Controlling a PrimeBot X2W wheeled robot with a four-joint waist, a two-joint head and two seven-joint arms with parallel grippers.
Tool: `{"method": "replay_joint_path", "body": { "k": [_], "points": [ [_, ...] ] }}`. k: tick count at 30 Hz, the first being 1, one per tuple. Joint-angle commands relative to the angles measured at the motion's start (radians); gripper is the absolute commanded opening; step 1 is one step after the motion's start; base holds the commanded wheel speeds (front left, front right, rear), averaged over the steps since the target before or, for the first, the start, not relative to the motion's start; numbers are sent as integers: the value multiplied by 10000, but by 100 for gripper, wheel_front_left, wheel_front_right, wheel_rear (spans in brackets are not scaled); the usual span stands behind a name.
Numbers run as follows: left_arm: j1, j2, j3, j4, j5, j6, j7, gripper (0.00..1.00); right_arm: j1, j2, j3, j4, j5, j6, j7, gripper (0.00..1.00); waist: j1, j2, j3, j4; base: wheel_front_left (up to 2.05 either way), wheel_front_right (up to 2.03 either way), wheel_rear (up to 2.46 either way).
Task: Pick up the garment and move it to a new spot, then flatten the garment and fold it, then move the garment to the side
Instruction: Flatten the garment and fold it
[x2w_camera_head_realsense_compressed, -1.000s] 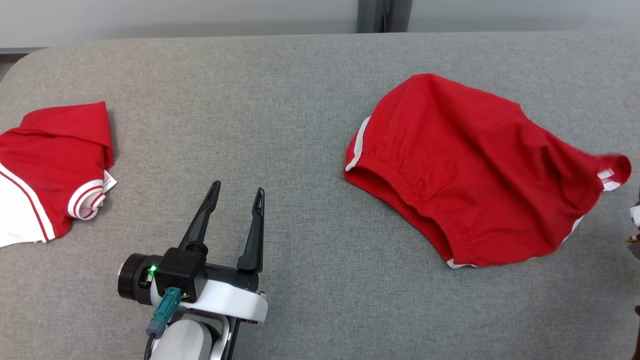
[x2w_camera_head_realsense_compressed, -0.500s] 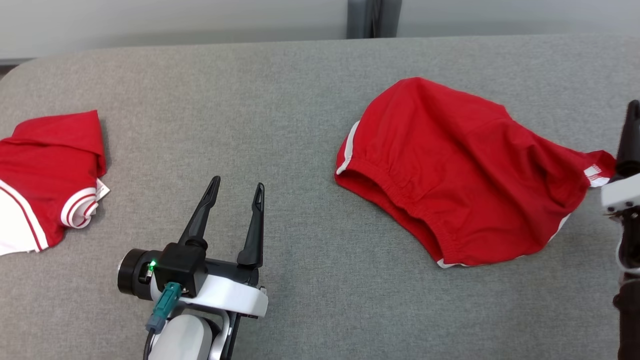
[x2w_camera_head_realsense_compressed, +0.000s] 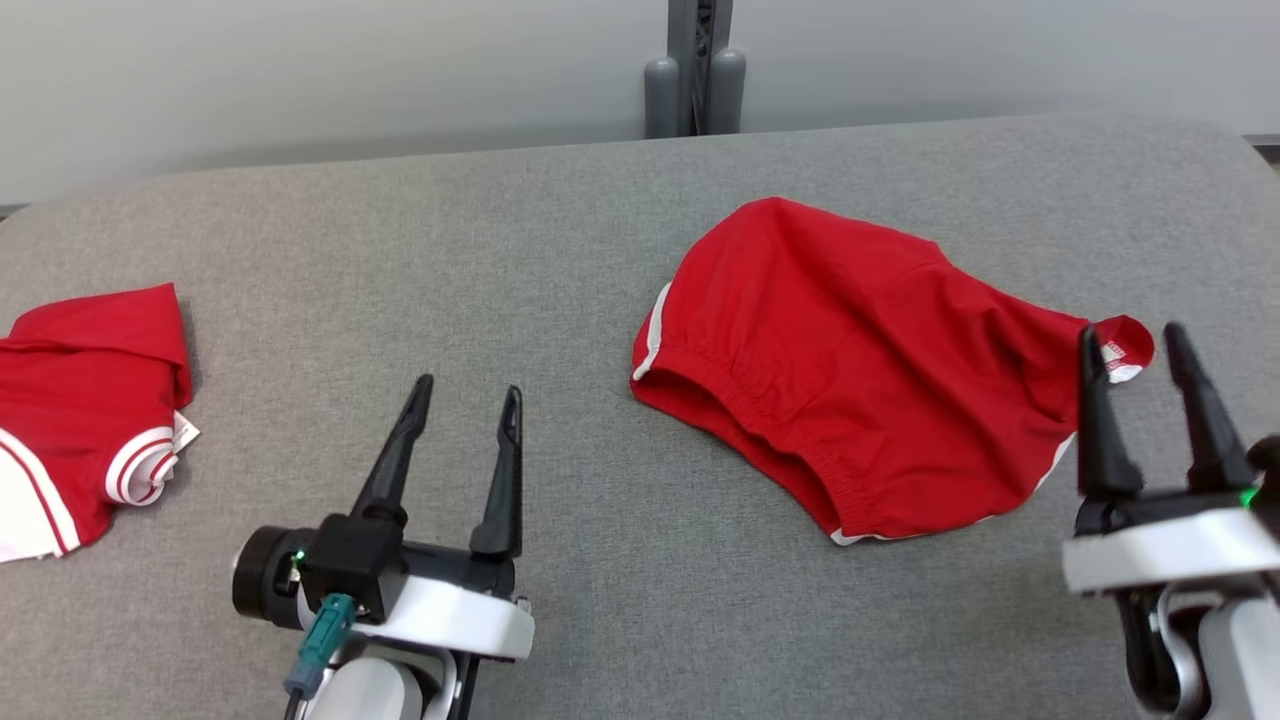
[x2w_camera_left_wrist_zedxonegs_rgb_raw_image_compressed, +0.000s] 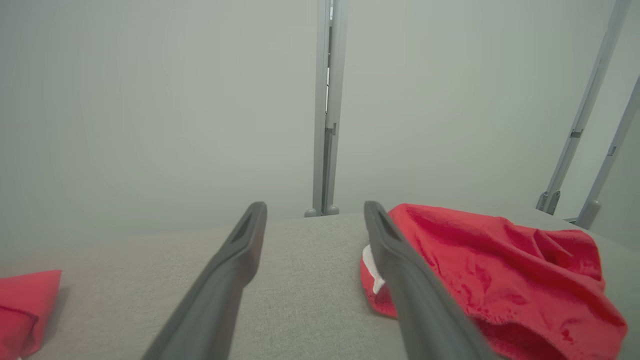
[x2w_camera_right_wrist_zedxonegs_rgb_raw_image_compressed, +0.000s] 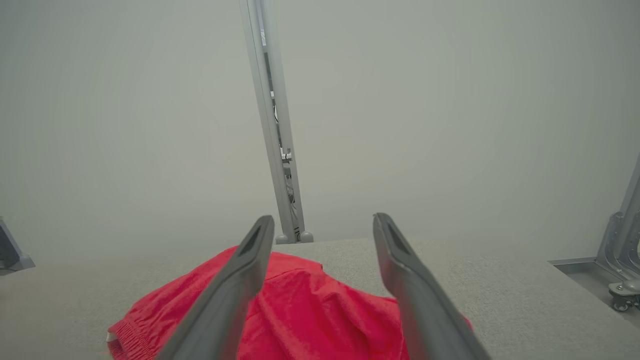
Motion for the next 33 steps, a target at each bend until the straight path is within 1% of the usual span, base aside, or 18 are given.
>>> {"method": "replay_joint_path", "body": {
  "k": [1,5,7,11,16,21,26,30,33],
  "points": [
    [109,38,-11,-14,-4,-4,-17,100,205,-15,-32,-68,-147,23,-57,100,0,0,-70,-62,0,0,0],
    [206,38,-135,-31,-54,-2,-17,100,812,365,-294,-301,-332,19,-89,100,0,0,-128,-148,0,0,0],
    [226,38,-178,-27,-60,-7,-17,100,1023,457,-272,-342,-477,19,-89,100,0,0,-110,-195,0,0,0],
    [196,38,-211,-27,-77,-6,-17,100,1067,507,-210,-423,-712,19,-85,100,0,0,-42,-276,0,0,0],
    [165,38,-200,4,-52,-29,-17,100,886,492,-353,-537,-712,19,-86,100,0,0,3,-364,0,0,0],
    [32,38,-392,106,-80,-153,-16,100,836,543,-624,-542,-852,19,-87,100,0,0,128,-448,0,0,0],
    [-256,39,-1105,612,-109,-603,-16,100,664,653,-1277,-369,-1211,19,-86,100,0,0,420,-590,0,0,0],
    [-687,36,-2093,1338,-39,-1206,-16,100,440,740,-1887,-280,-1432,19,-87,100,0,0,785,-726,0,0,0],
    [-1172,41,-2964,1886,-96,-1531,-16,100,207,771,-2260,-243,-1491,19,-87,100,0,0,1098,-855,0,0,0]
  ]
}}
